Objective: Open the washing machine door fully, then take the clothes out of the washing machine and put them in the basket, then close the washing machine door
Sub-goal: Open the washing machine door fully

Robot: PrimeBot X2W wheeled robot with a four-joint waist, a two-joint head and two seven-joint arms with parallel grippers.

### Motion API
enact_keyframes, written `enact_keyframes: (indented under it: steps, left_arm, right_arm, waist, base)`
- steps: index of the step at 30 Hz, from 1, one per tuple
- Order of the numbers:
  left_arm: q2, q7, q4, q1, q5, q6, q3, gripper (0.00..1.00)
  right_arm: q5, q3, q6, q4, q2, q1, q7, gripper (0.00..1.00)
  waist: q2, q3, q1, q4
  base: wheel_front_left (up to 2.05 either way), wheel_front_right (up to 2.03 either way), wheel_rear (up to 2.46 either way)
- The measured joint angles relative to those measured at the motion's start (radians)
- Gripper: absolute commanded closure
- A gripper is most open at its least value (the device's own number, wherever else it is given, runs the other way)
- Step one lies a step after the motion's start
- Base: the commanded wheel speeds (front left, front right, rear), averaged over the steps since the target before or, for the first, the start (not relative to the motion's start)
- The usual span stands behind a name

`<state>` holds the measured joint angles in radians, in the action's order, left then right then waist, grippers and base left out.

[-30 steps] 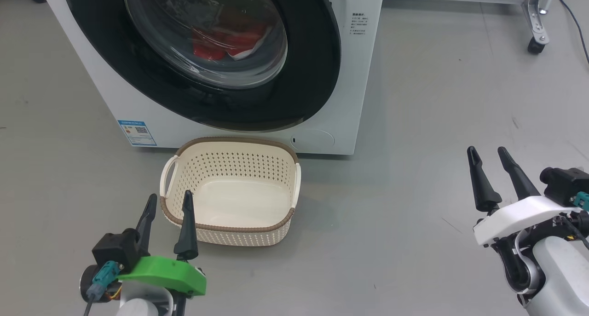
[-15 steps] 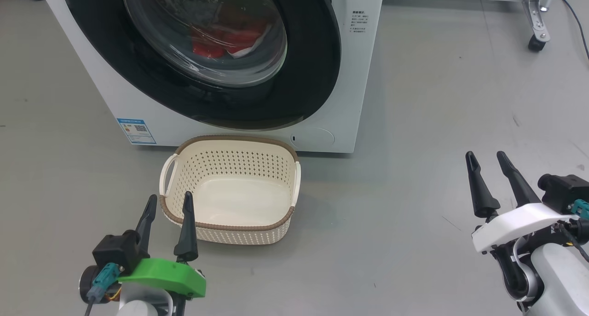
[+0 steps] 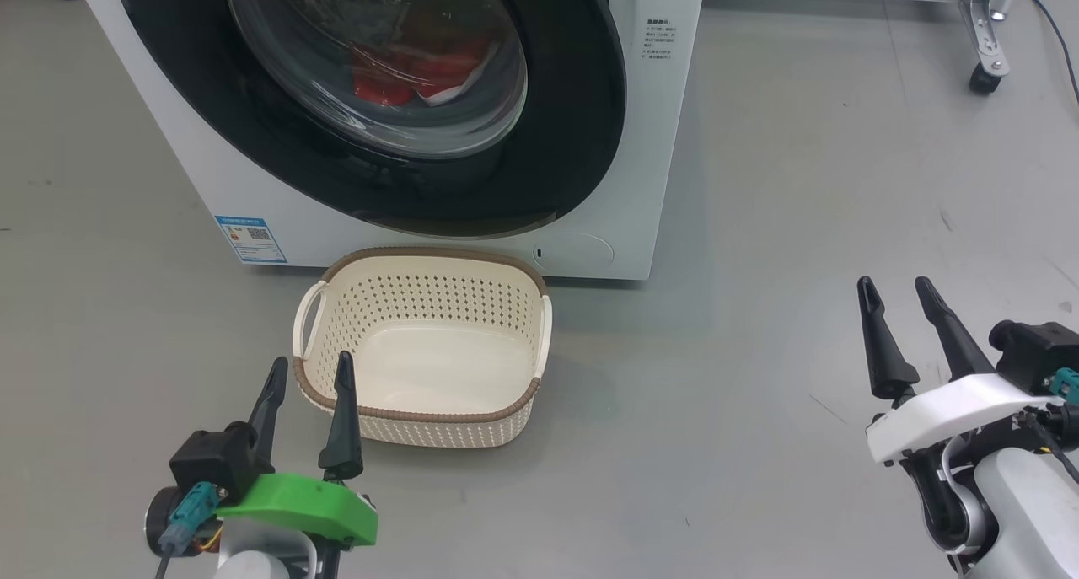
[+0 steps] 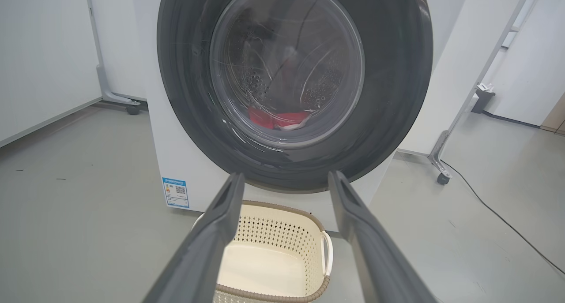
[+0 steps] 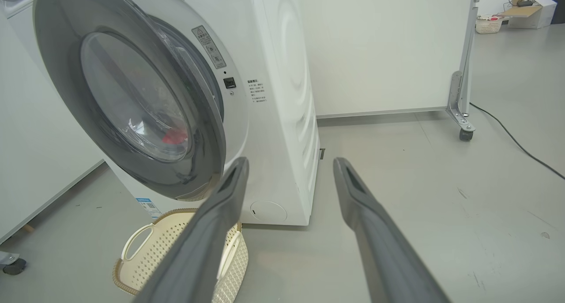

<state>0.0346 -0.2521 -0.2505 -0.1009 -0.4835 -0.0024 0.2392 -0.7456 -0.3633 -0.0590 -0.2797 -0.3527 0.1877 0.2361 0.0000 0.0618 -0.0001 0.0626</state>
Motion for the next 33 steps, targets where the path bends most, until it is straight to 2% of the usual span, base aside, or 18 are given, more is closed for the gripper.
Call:
enact_keyframes:
  steps: [21,32,33]
  left_arm:
    - [0.000,0.000,0.008,0.000,0.000,-0.003,0.026,0.00]
    - [0.001,0.000,0.031,-0.011,-0.003,-0.005,0.074,0.00]
    - [0.002,0.000,0.033,-0.019,-0.005,-0.005,0.082,0.00]
  right_arm:
    - [0.000,0.035,0.018,0.044,-0.014,-0.013,0.007,0.00]
    - [-0.091,0.103,0.005,0.086,-0.024,0.098,-0.036,0.00]
    - [-0.111,0.114,0.004,0.087,-0.023,0.111,-0.040,0.07]
  waist:
    - [0.0000,0.023,0.0000,0.011]
    - [0.0000,0.112,0.0000,0.038]
    - [0.0000,0.121,0.0000,0.042]
  base:
    - [0.00,0.00,0.00]
    - [0.00,0.00,0.00]
    - [0.00,0.00,0.00]
